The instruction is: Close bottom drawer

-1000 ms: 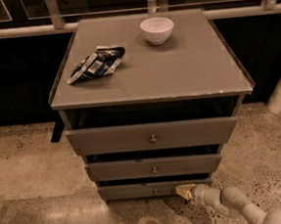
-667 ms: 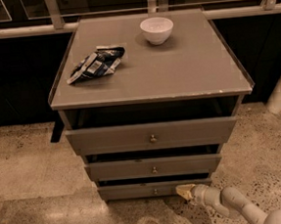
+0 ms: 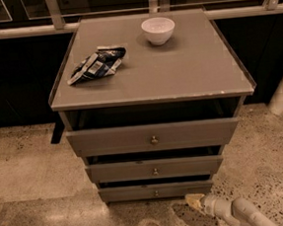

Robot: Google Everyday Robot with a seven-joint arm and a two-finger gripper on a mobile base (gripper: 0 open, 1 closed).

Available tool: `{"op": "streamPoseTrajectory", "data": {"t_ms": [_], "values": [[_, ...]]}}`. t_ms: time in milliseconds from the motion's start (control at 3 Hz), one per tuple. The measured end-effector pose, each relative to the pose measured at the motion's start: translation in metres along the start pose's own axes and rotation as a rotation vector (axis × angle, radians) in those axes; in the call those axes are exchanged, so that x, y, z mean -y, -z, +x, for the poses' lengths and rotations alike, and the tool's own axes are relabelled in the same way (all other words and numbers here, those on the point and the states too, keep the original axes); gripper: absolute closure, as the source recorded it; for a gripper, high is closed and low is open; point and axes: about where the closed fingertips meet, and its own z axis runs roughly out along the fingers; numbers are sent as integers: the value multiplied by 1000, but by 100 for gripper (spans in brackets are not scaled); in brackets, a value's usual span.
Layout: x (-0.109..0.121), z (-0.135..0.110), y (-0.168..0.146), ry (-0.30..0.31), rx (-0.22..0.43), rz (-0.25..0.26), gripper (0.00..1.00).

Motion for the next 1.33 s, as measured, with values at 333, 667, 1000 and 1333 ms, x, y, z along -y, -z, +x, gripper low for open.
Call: {"op": "streamPoseTrajectory", "data": {"t_ms": [333,667,1000,1333], "values": [[0,2,2,-4,-3,0,58],[0,2,2,-4,-3,0,35],[0,2,2,-4,-3,0,12],[0,2,2,-4,-3,0,0]]}}
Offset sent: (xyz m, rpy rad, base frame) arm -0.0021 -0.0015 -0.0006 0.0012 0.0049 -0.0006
